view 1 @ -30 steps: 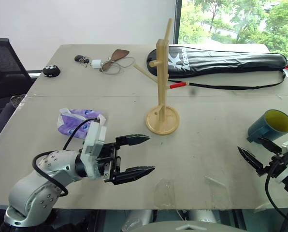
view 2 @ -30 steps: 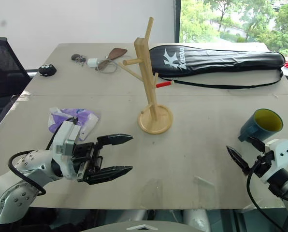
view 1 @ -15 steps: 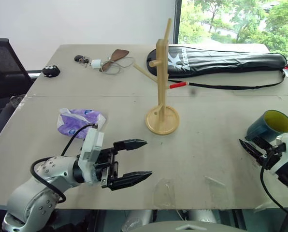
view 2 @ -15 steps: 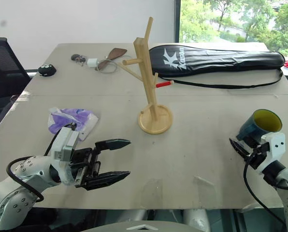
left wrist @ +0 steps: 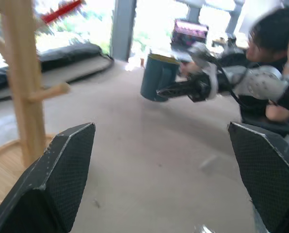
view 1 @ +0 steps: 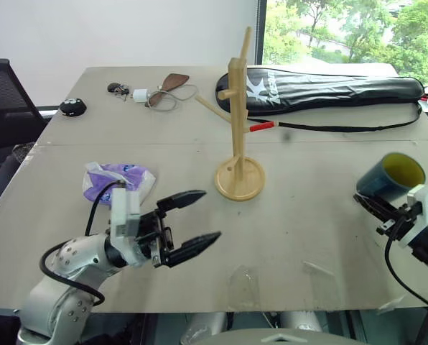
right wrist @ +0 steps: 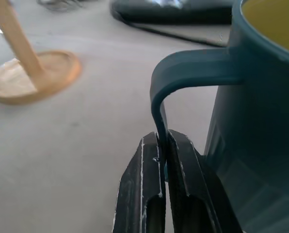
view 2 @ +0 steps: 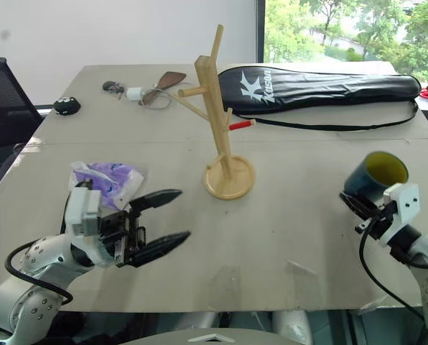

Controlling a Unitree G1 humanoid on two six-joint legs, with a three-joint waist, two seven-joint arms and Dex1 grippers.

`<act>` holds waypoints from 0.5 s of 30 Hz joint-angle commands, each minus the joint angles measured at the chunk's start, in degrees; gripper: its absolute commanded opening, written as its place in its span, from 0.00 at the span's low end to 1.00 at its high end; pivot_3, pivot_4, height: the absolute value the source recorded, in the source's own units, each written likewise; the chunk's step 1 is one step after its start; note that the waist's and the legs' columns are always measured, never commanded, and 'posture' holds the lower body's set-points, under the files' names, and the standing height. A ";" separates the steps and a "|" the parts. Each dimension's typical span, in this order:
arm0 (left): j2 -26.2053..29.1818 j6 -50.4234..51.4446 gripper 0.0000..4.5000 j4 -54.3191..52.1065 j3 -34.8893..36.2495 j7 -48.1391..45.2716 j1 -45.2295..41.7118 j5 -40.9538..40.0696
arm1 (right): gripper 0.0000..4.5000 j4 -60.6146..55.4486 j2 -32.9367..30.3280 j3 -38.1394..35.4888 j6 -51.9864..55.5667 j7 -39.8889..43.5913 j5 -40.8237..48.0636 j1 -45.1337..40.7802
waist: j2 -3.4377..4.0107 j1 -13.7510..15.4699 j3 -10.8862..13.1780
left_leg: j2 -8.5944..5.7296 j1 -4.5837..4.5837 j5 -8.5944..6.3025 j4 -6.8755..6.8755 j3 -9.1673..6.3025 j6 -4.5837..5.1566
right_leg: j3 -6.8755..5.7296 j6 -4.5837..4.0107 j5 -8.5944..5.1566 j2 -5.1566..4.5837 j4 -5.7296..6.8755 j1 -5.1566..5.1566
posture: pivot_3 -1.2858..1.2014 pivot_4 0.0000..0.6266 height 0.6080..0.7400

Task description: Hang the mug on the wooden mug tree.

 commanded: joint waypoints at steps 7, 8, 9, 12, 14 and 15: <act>1.36 -3.10 1.00 1.67 9.14 -7.65 4.71 -7.41 | 0.01 -16.78 -9.55 11.06 21.77 -9.71 11.50 -20.70 | -0.27 1.12 0.09 | 0.01 -0.19 0.00 -0.02 -0.21 0.00 | -0.29 -0.01 -0.01 -0.03 -0.21 -0.04 | 0.52 0.24 1.00; 1.52 -2.80 1.00 1.27 9.49 -7.50 4.71 -8.19 | 0.01 -17.02 -9.76 12.30 23.27 -10.64 11.62 -22.68 | -0.31 1.26 0.12 | 0.00 -0.27 0.00 0.00 -0.29 0.00 | -0.41 -0.01 -0.01 -0.05 -0.30 -0.04 | 0.52 0.24 1.00; 1.65 -2.52 1.00 0.47 9.77 -6.61 4.43 -8.63 | 0.01 -16.99 -9.71 13.47 24.73 -11.70 11.84 -25.01 | -0.33 1.27 0.15 | -0.01 -0.31 -0.01 0.04 -0.30 0.01 | -0.43 -0.01 0.00 -0.06 -0.33 -0.05 | 0.52 0.24 1.00; 2.10 -1.13 1.00 -2.95 9.77 -2.79 4.09 -9.90 | 0.01 -16.46 -9.19 15.69 29.68 -14.78 13.60 -31.19 | -0.39 0.83 0.17 | -0.04 -0.48 -0.02 0.11 -0.24 0.04 | -0.37 0.00 0.00 -0.09 -0.33 -0.17 | 0.52 0.24 1.00; 2.27 -0.57 1.00 -4.63 9.54 -0.90 4.28 -10.36 | 0.01 -15.94 -9.07 16.40 31.65 -15.64 14.23 -33.76 | -0.40 0.61 0.17 | -0.03 -0.65 -0.02 0.13 -0.29 0.03 | -0.43 0.00 0.01 -0.09 -0.32 -0.34 | 0.52 0.24 1.00; 2.28 -0.38 1.00 -5.41 9.42 -0.09 4.41 -10.53 | 0.01 -15.60 -8.99 16.71 32.37 -15.80 14.51 -34.93 | -0.40 0.52 0.17 | -0.02 -0.70 -0.02 0.14 -0.29 0.03 | -0.44 0.00 0.01 -0.08 -0.32 -0.40 | 0.52 0.24 1.00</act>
